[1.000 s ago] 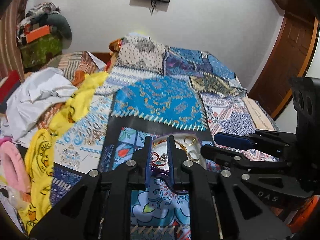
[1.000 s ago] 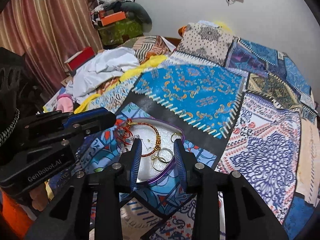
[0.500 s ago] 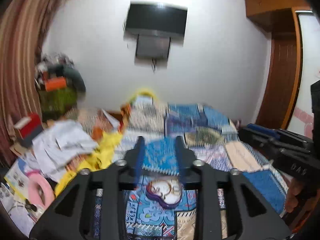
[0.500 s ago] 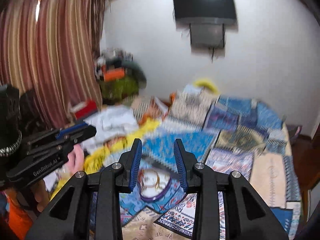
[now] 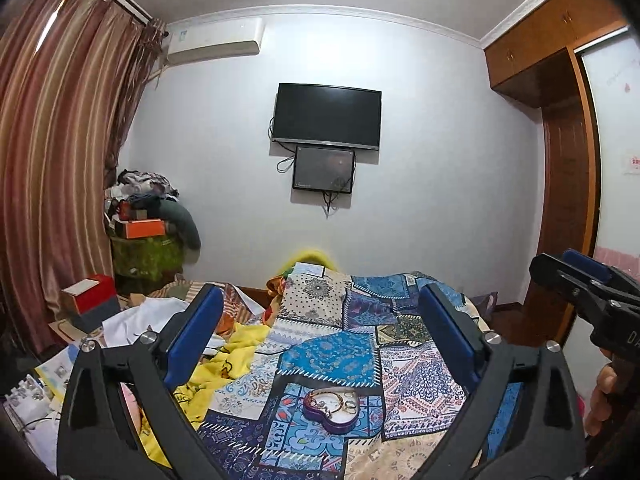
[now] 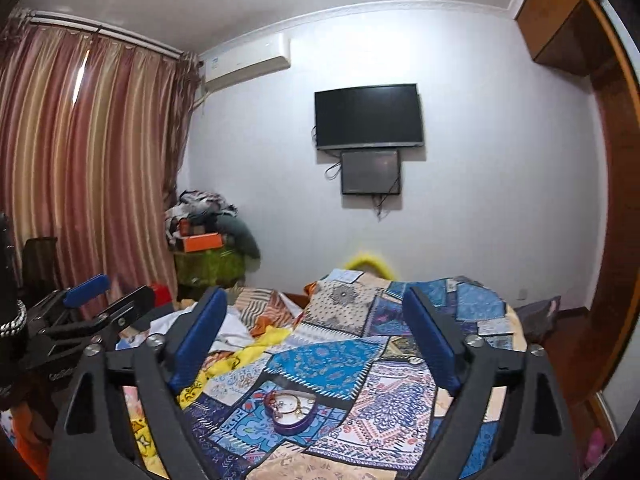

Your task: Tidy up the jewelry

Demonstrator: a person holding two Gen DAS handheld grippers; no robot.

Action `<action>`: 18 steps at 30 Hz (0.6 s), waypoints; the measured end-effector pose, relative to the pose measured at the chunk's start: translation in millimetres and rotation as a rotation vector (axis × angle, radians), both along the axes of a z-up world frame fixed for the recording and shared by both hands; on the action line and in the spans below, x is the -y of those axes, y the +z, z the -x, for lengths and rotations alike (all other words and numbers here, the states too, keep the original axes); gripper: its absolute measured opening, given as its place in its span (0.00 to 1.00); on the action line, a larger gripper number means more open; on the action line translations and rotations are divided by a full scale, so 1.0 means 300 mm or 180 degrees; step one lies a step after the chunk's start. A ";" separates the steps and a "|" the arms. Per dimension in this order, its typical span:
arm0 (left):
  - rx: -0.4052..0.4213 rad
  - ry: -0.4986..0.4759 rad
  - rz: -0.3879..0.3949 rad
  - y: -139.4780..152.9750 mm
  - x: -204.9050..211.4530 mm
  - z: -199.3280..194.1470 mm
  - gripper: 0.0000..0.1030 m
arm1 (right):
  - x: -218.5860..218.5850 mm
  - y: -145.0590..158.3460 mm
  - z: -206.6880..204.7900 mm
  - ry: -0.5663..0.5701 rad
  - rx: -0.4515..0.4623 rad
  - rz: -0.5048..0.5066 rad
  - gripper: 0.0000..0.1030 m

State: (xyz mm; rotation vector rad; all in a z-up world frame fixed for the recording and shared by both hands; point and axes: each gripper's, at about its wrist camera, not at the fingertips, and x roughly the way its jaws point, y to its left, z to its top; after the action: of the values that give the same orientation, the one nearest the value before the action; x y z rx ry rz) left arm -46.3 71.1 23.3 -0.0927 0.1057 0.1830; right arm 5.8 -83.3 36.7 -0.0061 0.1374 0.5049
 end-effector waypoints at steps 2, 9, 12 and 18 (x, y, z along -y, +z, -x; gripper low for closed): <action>-0.0004 0.0032 -0.0025 -0.006 0.004 0.004 0.99 | -0.007 -0.007 -0.001 -0.0053 -0.0004 0.0001 0.97; -0.0080 0.0025 0.0021 -0.023 0.012 0.015 0.99 | -0.006 -0.015 0.013 -0.0118 -0.0002 0.0058 0.98; -0.0098 0.0029 0.0036 -0.027 0.016 0.015 0.99 | 0.012 -0.024 0.025 -0.0114 -0.0015 0.0053 0.98; -0.0131 0.0058 0.0021 -0.034 0.020 0.015 0.99 | 0.022 -0.032 0.034 -0.0119 -0.0034 0.0070 0.98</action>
State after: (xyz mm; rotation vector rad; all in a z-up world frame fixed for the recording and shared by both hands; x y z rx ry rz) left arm -50.8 65.2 13.2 -0.0964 0.1464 0.2027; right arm -4.4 -89.8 27.1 -0.0224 0.1534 0.4661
